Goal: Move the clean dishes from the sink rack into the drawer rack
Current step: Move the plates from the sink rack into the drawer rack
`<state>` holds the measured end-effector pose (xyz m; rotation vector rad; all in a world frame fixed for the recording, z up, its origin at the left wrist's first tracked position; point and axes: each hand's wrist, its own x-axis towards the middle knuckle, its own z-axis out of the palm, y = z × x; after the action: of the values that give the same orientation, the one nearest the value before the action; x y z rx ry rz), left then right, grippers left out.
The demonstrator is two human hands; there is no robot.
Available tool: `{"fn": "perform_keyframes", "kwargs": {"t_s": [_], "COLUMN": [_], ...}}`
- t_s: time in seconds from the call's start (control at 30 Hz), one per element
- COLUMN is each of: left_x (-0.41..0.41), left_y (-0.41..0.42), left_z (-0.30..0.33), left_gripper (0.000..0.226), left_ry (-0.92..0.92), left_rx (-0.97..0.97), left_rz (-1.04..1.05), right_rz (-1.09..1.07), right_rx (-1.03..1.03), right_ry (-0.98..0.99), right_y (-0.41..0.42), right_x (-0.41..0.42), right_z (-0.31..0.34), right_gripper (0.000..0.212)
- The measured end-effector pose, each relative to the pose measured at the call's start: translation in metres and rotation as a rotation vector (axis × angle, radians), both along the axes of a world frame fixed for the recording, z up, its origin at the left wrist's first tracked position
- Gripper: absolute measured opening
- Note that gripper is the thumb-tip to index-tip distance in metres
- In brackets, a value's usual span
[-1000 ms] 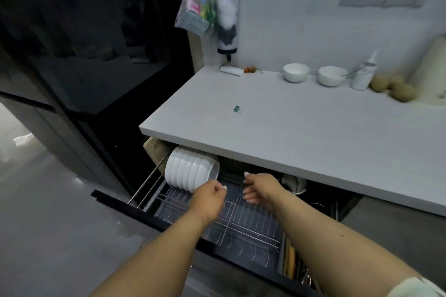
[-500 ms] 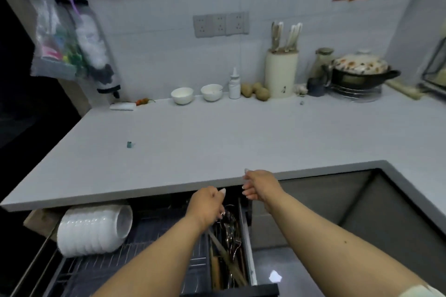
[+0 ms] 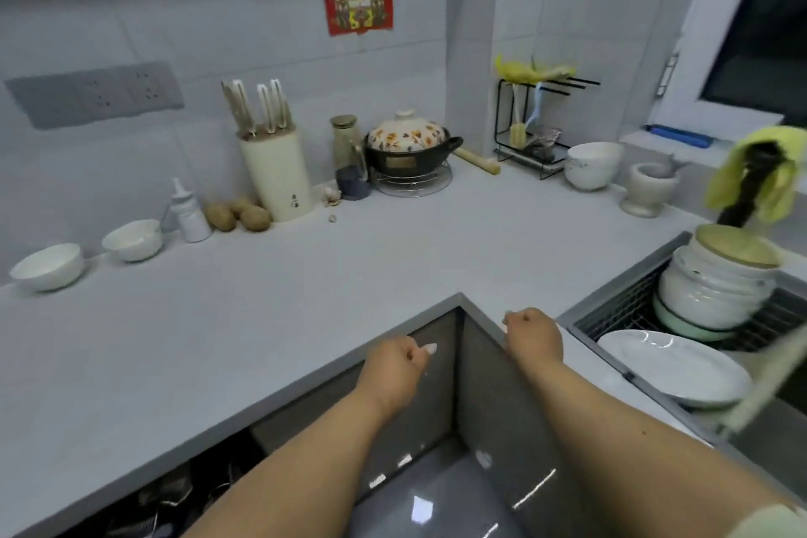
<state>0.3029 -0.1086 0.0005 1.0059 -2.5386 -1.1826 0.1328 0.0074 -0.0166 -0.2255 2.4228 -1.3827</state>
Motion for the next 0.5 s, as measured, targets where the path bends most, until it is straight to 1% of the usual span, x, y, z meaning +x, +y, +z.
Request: {"fn": "perform_keyframes", "kwargs": {"t_s": [0.1,0.2,0.23,0.27,0.37,0.47,0.5], "left_x": [-0.048,-0.089,-0.102,-0.114,-0.147,-0.173,-0.180], "left_y": [0.016,0.034,0.040,0.046,0.062,0.075,0.078], "left_z": [0.000,-0.001,-0.002,-0.003,-0.008,-0.014,-0.016], "left_gripper": [0.053,0.057,0.058,0.058,0.055,0.052,0.052], "left_ry": [0.022,0.013,0.013,0.011,0.004,0.031,0.042], "left_rx": [0.049,0.105,0.105,0.100,0.115,0.149,0.155], "left_rz": [-0.091,-0.145,-0.164,-0.181,-0.206,-0.198,-0.193], "right_rz": [-0.152,-0.298,-0.314,-0.296,-0.153,0.085,0.135], "right_rx": [0.129,0.245,0.287,0.340,0.517,0.614,0.619], "right_ry": [0.048,0.044,0.039,0.032,0.015,0.004,0.006], "right_y": [0.046,0.092,0.106,0.120,0.155,0.178,0.183], "right_x": [-0.048,-0.090,-0.103,-0.115,-0.138,-0.144,-0.145], "right_z": [-0.006,-0.010,-0.014,-0.017,-0.027,-0.034,-0.038], "right_gripper": [0.021,0.026,0.027,0.028,0.027,0.018,0.018]}}
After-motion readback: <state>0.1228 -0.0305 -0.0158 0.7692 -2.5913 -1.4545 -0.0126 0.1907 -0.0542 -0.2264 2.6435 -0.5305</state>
